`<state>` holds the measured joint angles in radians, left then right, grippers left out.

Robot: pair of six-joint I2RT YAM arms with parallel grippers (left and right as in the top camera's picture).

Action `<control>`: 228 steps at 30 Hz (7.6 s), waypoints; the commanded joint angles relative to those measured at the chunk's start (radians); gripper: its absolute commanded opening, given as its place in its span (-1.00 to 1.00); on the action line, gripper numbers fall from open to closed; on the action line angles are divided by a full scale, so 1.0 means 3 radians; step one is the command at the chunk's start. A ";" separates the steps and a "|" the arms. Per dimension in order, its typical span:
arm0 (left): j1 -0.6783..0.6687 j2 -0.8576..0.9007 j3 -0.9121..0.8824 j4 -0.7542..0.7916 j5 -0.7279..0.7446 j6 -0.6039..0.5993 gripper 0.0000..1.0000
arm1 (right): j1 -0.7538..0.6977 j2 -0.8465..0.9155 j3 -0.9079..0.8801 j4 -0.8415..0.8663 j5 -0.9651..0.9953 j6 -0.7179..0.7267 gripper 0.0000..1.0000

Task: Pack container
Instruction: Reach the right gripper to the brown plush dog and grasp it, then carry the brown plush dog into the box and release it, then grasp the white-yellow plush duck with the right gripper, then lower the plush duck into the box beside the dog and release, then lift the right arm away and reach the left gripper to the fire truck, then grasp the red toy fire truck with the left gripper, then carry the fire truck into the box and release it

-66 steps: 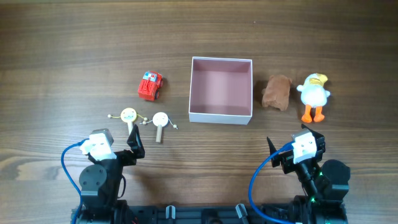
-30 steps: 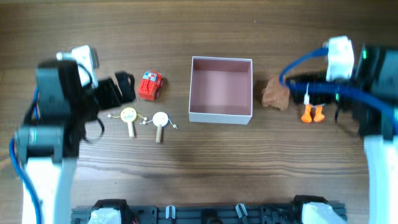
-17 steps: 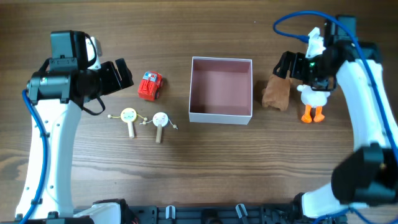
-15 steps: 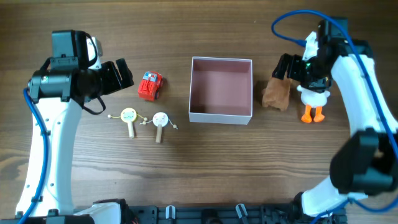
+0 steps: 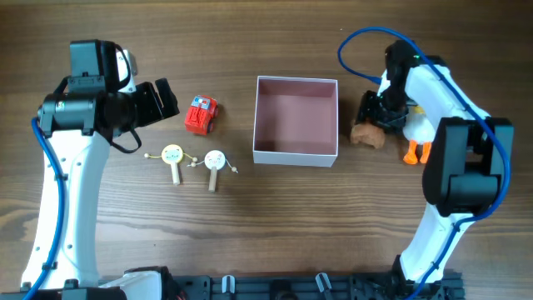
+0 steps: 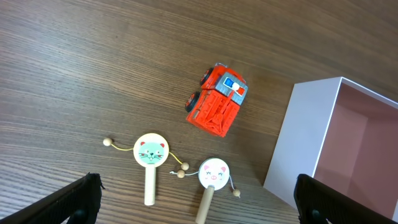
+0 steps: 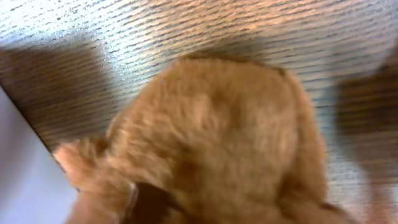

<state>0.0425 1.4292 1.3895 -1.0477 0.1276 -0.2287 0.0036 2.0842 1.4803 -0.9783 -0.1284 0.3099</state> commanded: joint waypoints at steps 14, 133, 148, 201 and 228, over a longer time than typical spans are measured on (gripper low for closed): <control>0.0020 0.0024 0.0071 -0.0003 -0.0009 0.0065 1.00 | 0.0842 -0.1837 0.0108 -0.0116 -0.0337 0.0273 -0.30; 0.0020 0.0024 0.0071 0.0178 -0.0001 0.0025 1.00 | 0.0229 -0.2167 -0.0169 -0.0052 0.0664 0.0823 1.00; 0.0022 0.0024 0.0072 -0.0023 -0.0048 -0.0036 1.00 | -0.0767 -0.1567 -0.0249 -0.0223 0.0085 0.0805 0.99; -0.0703 0.1912 0.0697 -0.0220 -0.0361 0.1139 -0.28 | -0.0768 -0.1567 -0.0249 0.0196 0.0086 0.0809 1.00; -0.2523 0.2076 0.1200 -0.0100 -0.0434 0.2672 -0.33 | -0.0768 -0.1567 -0.0249 0.0196 0.0086 0.0806 0.99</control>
<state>-0.7185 2.0480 1.7435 -1.0508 0.0429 0.5415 -0.2260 1.6039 1.4120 -0.9195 -0.0902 0.5385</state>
